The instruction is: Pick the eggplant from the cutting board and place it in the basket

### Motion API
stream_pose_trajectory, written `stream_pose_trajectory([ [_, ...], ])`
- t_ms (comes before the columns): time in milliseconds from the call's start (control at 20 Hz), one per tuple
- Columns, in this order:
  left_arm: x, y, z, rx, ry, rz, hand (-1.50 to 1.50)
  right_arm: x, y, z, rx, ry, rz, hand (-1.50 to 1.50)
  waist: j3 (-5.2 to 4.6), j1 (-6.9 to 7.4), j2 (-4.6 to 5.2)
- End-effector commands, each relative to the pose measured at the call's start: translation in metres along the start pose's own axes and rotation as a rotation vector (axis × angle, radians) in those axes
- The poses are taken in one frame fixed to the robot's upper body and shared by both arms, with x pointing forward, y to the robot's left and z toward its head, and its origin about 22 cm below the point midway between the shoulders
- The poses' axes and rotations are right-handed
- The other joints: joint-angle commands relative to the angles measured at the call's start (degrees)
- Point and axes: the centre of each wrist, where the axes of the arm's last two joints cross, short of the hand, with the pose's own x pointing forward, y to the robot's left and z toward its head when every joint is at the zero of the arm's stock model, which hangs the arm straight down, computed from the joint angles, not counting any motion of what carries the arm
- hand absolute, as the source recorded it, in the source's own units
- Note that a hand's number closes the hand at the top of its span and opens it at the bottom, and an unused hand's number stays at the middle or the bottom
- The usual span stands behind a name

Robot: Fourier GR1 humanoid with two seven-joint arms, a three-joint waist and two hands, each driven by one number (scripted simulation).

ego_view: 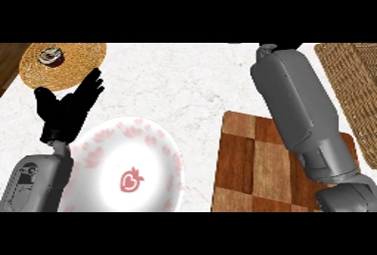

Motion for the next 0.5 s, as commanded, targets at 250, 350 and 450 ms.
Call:
stream_pose_trajectory([
  [250, -0.003, 0.003, -0.001, 0.013, 0.011, 0.000, 0.00, 0.058, -0.033, -0.026, -0.258, 0.065, -0.023, 1.50, -0.14, -0.60, -0.38],
  [350, -0.007, 0.002, 0.003, 0.000, 0.015, -0.009, 0.00, 0.062, -0.037, -0.032, -0.274, 0.089, 0.010, 1.50, -0.08, -0.80, -0.75],
  [450, -0.001, 0.006, 0.000, 0.002, 0.007, -0.004, 0.00, 0.057, -0.045, -0.049, -0.327, 0.085, 0.050, 1.50, -0.07, -0.80, -0.29],
])
